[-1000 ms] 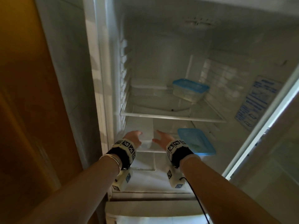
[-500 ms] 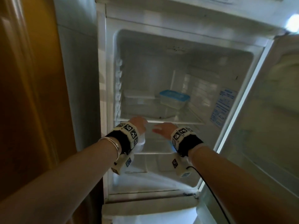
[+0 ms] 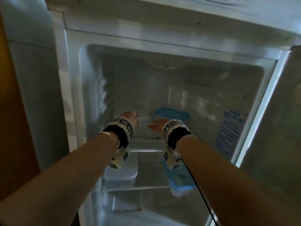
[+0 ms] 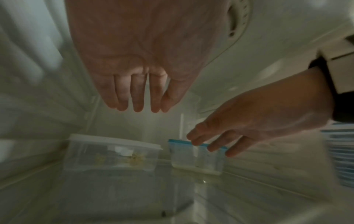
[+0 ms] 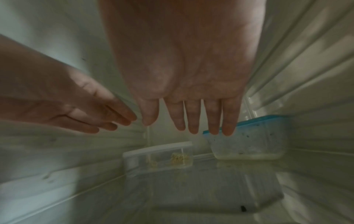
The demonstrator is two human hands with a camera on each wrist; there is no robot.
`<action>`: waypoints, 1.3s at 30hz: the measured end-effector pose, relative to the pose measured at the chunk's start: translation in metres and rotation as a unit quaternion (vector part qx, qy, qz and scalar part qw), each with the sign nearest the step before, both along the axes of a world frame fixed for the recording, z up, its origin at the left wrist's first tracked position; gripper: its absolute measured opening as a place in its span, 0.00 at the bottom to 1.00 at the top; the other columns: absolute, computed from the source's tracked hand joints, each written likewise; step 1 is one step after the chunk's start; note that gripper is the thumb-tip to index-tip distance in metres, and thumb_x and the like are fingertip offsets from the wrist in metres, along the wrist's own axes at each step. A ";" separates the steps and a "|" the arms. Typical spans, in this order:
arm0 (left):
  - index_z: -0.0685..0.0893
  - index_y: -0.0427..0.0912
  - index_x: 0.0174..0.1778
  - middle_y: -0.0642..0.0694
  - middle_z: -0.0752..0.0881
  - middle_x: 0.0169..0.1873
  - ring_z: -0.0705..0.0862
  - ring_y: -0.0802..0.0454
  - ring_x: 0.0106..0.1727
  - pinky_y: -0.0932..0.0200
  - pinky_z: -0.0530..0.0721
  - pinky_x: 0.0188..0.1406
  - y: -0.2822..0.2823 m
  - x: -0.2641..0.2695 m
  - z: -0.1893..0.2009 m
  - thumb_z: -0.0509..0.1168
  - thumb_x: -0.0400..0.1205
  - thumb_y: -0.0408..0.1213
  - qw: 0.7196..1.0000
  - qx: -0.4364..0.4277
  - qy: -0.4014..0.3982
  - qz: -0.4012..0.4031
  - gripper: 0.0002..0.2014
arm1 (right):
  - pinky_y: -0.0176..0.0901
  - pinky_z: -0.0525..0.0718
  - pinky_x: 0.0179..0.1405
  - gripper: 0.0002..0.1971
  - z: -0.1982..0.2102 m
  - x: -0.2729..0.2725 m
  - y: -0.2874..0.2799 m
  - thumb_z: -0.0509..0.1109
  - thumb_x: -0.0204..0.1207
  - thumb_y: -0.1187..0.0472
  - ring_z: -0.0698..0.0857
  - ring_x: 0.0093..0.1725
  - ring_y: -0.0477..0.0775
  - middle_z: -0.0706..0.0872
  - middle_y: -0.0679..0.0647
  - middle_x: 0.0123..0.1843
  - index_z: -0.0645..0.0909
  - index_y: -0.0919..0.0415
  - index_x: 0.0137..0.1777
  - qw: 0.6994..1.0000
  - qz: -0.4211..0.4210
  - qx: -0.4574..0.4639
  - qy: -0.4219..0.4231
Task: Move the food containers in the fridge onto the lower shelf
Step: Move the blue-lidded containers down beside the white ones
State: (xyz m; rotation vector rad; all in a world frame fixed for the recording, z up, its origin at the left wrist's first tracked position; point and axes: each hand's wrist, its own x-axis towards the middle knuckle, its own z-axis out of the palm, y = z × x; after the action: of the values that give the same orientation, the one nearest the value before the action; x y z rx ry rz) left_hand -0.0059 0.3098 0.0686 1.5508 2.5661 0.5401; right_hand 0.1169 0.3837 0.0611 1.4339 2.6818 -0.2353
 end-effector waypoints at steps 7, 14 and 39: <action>0.75 0.33 0.73 0.35 0.77 0.73 0.76 0.40 0.74 0.52 0.73 0.73 0.046 -0.041 0.000 0.58 0.84 0.36 0.990 -0.086 0.097 0.052 0.21 | 0.54 0.61 0.82 0.34 -0.002 -0.040 0.061 0.50 0.83 0.41 0.63 0.82 0.61 0.59 0.59 0.85 0.56 0.61 0.83 1.000 0.016 -0.007 -0.004; 0.73 0.46 0.75 0.42 0.67 0.79 0.69 0.42 0.79 0.47 0.74 0.76 0.051 -0.062 -0.017 0.68 0.74 0.40 0.969 -0.151 0.193 0.029 0.30 | 0.52 0.62 0.82 0.34 -0.008 -0.064 0.086 0.50 0.84 0.42 0.64 0.82 0.61 0.59 0.62 0.85 0.57 0.66 0.82 0.998 -0.003 -0.064 0.026; 0.58 0.40 0.82 0.41 0.54 0.84 0.58 0.43 0.84 0.47 0.61 0.84 0.055 -0.052 -0.051 0.56 0.85 0.38 0.985 -0.132 0.107 0.020 0.29 | 0.46 0.81 0.49 0.12 -0.035 -0.048 0.047 0.67 0.77 0.54 0.85 0.43 0.58 0.86 0.61 0.44 0.82 0.64 0.41 0.896 -0.099 -0.239 0.361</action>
State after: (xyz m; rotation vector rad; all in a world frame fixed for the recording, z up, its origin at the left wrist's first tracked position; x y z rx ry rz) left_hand -0.0576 0.3646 0.0179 1.5419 2.6902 0.0299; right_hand 0.0688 0.4308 0.0261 1.6605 2.6137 -1.6010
